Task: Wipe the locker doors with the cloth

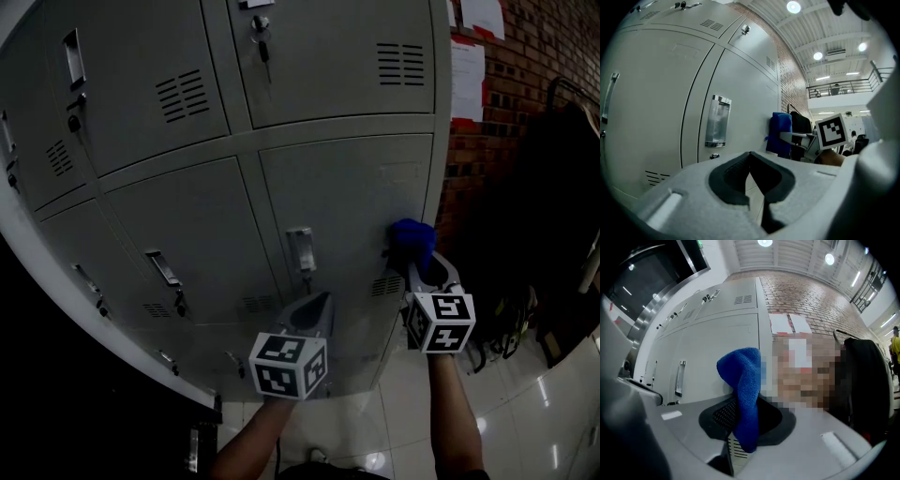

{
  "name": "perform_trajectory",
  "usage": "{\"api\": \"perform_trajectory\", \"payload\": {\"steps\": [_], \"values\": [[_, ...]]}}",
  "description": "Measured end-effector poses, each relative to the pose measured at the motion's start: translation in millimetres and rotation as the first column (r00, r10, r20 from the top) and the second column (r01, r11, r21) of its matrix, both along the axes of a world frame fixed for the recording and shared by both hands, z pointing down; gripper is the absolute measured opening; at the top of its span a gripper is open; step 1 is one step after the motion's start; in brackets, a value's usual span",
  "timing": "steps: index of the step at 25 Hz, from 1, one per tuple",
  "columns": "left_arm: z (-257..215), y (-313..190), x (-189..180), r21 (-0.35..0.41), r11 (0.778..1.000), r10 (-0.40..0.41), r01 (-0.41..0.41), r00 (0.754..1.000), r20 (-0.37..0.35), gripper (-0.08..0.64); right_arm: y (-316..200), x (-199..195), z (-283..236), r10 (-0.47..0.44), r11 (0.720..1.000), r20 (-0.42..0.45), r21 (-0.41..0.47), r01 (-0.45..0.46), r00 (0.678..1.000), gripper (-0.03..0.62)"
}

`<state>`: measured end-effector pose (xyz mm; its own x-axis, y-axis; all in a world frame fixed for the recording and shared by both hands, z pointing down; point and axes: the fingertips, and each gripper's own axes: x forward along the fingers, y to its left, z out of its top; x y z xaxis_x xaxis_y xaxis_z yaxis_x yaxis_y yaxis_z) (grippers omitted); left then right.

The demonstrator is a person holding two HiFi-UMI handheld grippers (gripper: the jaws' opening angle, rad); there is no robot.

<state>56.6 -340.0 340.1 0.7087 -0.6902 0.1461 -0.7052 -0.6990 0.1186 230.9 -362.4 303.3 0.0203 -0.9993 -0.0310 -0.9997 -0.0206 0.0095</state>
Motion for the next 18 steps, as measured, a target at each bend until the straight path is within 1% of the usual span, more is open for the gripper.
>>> {"api": "perform_trajectory", "payload": {"steps": [2, 4, 8, 11, 13, 16, 18], "values": [[2.3, 0.2, -5.9, -0.001, 1.0, -0.014, 0.014, 1.0, 0.0, 0.003, 3.3, -5.3, -2.2, -0.006, 1.0, -0.005, 0.006, 0.006, 1.0, 0.081], [5.3, -0.2, -13.5, -0.001, 0.999, -0.034, 0.034, 0.999, -0.003, 0.003, 11.1, -20.1, -6.0, -0.034, 0.999, -0.002, 0.024, 0.034, 0.999, 0.081], [13.8, -3.0, -32.5, 0.001, 0.996, -0.085, 0.085, 0.996, -0.003, 0.003, 24.5, -75.8, -3.8, -0.144, 0.988, -0.006, 0.06, 0.144, 0.99, 0.081], [20.1, -3.9, -50.6, 0.005, 0.991, -0.131, 0.131, 0.991, 0.008, 0.003, 26.9, -127.0, 11.0, -0.253, 0.966, 0.004, 0.051, 0.253, 0.967, 0.081], [21.5, -4.8, -62.9, 0.011, 0.987, -0.161, 0.161, 0.987, 0.011, 0.003, 24.8, -156.4, 21.9, -0.306, 0.951, -0.005, 0.034, 0.306, 0.952, 0.081], [22.0, -5.6, -82.5, 0.017, 0.978, -0.21, 0.209, 0.978, 0.007, 0.003, 19.8, -190.7, 36.3, -0.375, 0.927, 0.018, 0.006, 0.375, 0.927, 0.081], [24.2, -4.8, -92.9, 0.015, 0.973, -0.229, 0.229, 0.973, 0.01, 0.003, 17.4, -207.5, 43.1, -0.405, 0.914, 0.023, -0.007, 0.406, 0.914, 0.081]]}}
